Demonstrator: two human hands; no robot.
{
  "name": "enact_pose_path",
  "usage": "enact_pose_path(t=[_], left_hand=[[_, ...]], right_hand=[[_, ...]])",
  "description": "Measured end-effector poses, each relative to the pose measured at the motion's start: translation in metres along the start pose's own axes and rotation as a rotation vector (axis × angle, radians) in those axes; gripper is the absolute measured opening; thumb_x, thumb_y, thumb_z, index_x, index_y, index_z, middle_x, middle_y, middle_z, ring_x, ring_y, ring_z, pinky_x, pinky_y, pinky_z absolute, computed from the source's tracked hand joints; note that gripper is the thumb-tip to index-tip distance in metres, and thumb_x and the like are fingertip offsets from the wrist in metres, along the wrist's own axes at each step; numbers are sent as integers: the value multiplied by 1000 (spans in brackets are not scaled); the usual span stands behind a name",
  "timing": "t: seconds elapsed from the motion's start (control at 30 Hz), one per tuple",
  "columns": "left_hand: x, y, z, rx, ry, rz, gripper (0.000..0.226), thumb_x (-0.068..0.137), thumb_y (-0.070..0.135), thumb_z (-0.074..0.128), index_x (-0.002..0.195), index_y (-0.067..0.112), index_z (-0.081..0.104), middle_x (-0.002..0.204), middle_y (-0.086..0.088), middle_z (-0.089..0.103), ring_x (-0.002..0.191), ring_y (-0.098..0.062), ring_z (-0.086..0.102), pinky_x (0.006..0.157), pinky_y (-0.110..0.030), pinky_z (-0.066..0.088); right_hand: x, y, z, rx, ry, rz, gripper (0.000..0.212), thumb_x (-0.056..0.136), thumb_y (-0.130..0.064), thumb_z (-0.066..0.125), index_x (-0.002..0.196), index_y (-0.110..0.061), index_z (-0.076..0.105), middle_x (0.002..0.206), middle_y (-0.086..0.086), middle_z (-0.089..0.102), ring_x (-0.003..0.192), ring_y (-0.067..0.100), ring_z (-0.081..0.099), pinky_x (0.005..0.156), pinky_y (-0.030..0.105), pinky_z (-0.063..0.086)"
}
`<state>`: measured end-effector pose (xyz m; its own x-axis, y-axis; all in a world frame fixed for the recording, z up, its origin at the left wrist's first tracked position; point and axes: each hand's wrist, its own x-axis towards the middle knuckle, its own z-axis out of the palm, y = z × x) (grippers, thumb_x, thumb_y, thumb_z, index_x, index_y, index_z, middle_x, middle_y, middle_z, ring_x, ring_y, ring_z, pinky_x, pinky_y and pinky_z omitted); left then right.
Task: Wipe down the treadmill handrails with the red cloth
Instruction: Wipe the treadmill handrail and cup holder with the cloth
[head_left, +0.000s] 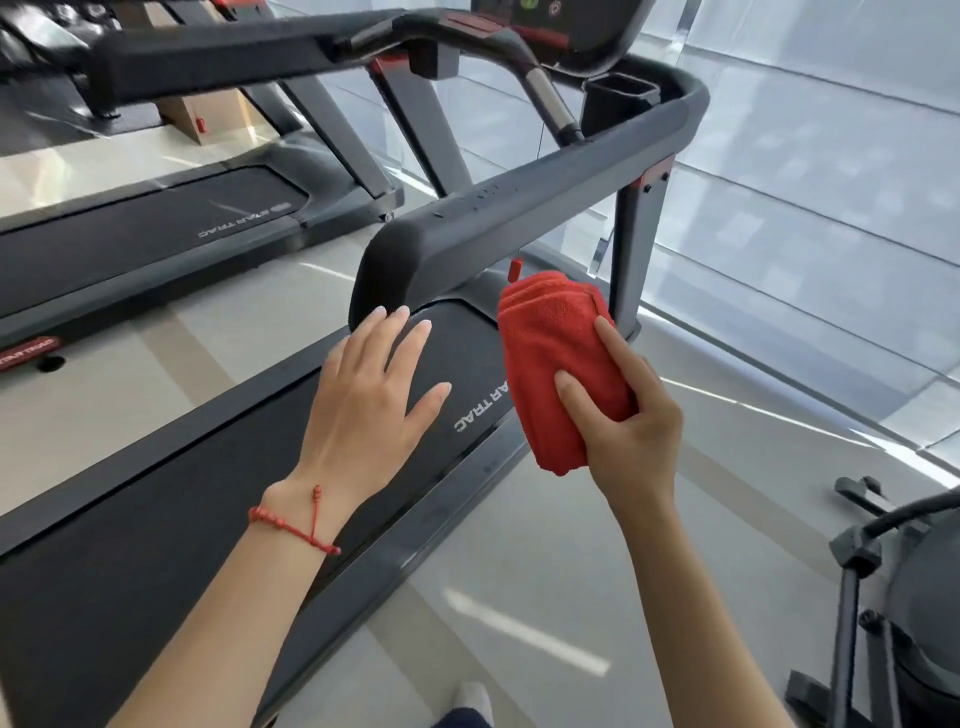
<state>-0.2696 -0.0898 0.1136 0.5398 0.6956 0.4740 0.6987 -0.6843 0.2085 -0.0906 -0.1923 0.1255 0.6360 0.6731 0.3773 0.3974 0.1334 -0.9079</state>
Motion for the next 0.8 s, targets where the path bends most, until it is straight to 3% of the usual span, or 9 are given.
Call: enact_pose_path(t=[0.27,0.43,0.57,0.8], left_hand=[[54,-15,1,40,98,-80,59,91,41,35,132,1,47,135,-20,47,128,-34,37,101,-51,34],[79,-23,5,53,95,-101,60,91,42,34,133,0,46,135,-20,47,128,-37,39,101,-52,35],[95,-37,11,43,76,-105,59,92,41,33,132,-1,46,135,-20,47,127,-38,41,100,-52,37],[114,-56,23,-16,56,-49,59,92,40,36,130,-5,45,130,-21,52,122,-36,46,98,-49,39]], right_hand=[[71,-8,28,41,-69,-64,51,75,-18,73,121,-34,57,109,-15,60,98,-5,57,88,19,46],[110,-19,51,73,-95,-108,50,76,-19,72,121,-33,57,107,-6,64,93,0,60,85,23,49],[132,-24,73,83,-133,-117,50,75,-21,73,121,-34,56,110,-8,63,96,1,60,89,28,50],[155,-17,105,-116,-303,-117,49,78,-28,71,124,-36,54,106,-14,61,96,-1,58,89,26,48]])
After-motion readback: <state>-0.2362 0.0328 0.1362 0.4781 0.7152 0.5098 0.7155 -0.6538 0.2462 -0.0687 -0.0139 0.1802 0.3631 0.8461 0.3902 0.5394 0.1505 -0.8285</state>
